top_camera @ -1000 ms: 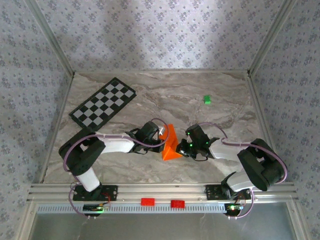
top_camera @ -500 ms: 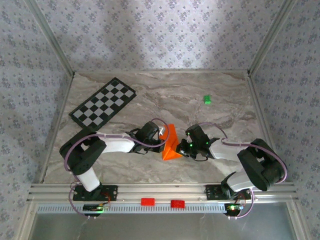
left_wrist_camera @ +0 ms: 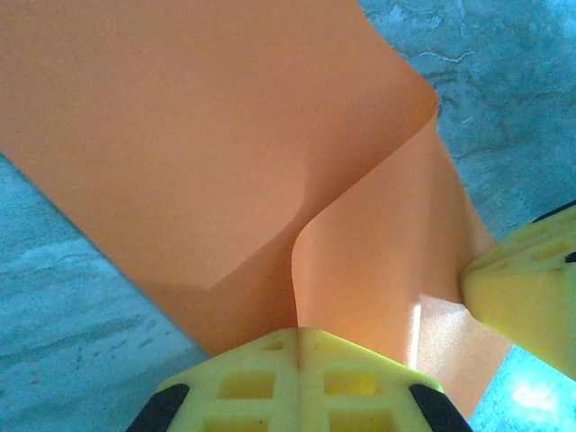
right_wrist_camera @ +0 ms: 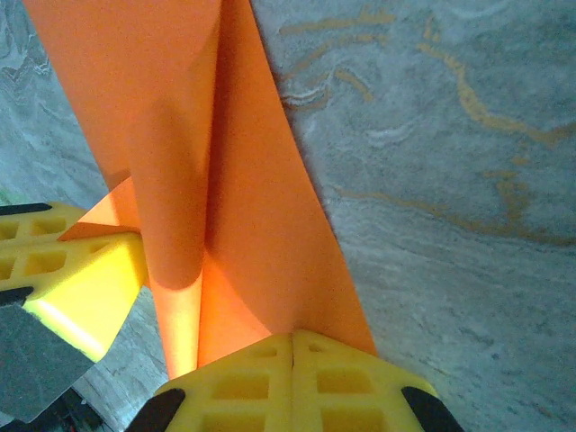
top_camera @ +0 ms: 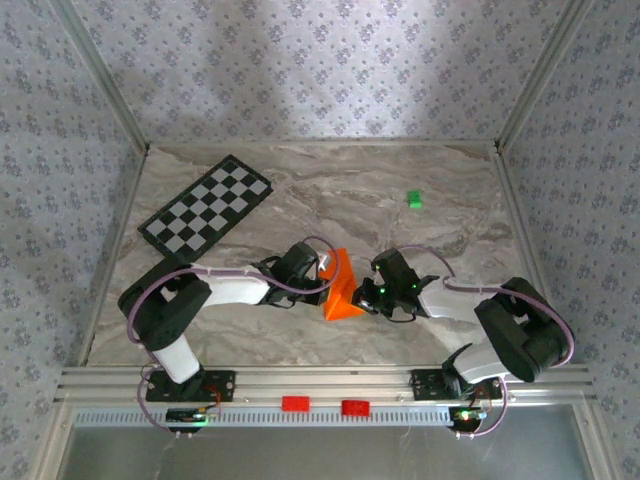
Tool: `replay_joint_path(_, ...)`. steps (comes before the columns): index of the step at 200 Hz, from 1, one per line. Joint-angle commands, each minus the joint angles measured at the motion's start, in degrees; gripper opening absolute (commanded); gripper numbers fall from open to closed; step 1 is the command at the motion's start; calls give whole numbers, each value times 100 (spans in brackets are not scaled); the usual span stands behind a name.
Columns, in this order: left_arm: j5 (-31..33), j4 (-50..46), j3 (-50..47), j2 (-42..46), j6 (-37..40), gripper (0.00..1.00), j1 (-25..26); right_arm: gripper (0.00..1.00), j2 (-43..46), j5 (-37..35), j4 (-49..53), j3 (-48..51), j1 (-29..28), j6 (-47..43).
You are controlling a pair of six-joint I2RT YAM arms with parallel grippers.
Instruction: Fold a paper plane with a square sheet of paper (pick it up from the middle)
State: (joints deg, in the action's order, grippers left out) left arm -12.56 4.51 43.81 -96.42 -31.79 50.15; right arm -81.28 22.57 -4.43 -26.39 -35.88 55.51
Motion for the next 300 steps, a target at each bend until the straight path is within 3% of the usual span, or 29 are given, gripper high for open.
replay_joint_path(1, 9, -122, 153, 124, 147, 0, 12, 0, -145, -233, 629, 240, 27, -40)
replay_joint_path(232, -28, 22, -109, -175, 68, 0, 12, 2, 124, -163, 503, 111, 82, -46)
replay_joint_path(265, -30, 23, -127, -166, 68, 0, 13, 0, 492, 13, -21, 107, 249, 128)
replay_joint_path(300, -27, 6, -110, -192, 69, 0, 17, 0, 258, 239, -403, -167, 207, 241)
